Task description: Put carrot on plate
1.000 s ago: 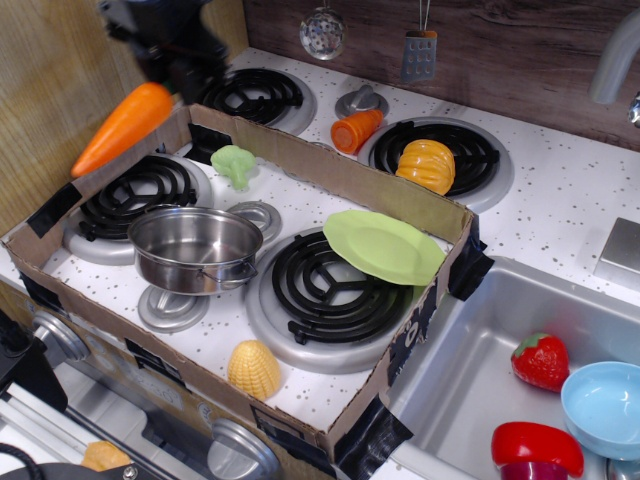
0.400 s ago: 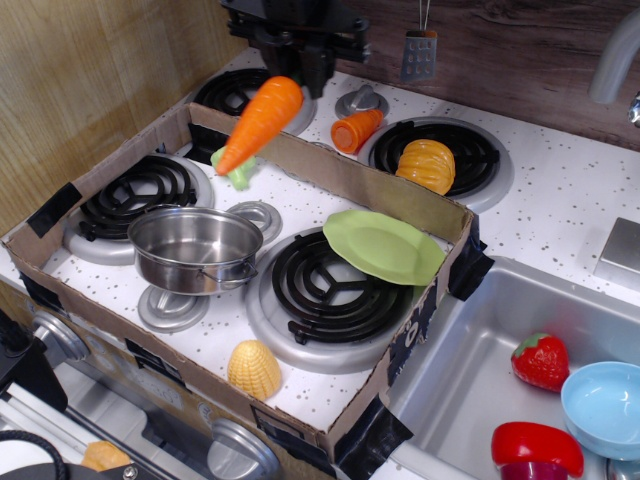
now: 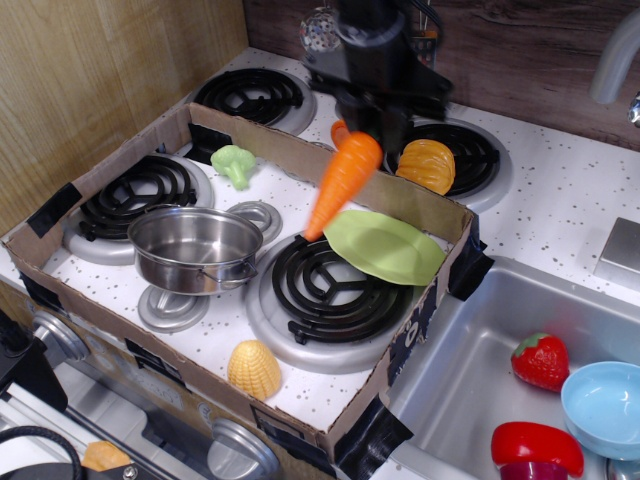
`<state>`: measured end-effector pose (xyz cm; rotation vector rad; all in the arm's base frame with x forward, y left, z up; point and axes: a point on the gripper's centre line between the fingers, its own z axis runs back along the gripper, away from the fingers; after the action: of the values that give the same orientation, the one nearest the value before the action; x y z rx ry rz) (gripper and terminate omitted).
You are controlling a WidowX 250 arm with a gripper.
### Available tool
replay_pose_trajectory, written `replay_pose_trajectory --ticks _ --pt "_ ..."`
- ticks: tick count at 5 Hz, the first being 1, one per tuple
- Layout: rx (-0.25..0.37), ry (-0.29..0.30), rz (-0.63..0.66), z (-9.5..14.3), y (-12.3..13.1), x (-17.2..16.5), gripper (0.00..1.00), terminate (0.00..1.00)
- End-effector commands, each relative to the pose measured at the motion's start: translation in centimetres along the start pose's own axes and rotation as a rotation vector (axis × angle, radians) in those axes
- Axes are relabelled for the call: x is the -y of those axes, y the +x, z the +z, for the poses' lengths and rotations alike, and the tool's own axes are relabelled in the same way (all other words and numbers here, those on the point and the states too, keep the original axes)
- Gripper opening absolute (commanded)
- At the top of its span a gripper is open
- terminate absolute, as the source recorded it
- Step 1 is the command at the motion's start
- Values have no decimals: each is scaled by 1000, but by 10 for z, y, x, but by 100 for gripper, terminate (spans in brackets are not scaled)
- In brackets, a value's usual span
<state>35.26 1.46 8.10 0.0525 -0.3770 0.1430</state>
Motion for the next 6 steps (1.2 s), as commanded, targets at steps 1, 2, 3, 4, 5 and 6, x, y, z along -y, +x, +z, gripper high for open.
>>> replay_pose_trajectory --ticks 1,2,3,4,5,6 --pt "8 -53 39 -3 6 10 0 0" --pt "40 -65 82 -7 4 12 100 0" --pt "53 -85 102 -7 3 13 100 0" --pt "82 -101 99 -6 4 12 100 0" --pt "116 -67 108 0 6 10 100 0" --pt "195 51 87 23 13 -3 100 0"
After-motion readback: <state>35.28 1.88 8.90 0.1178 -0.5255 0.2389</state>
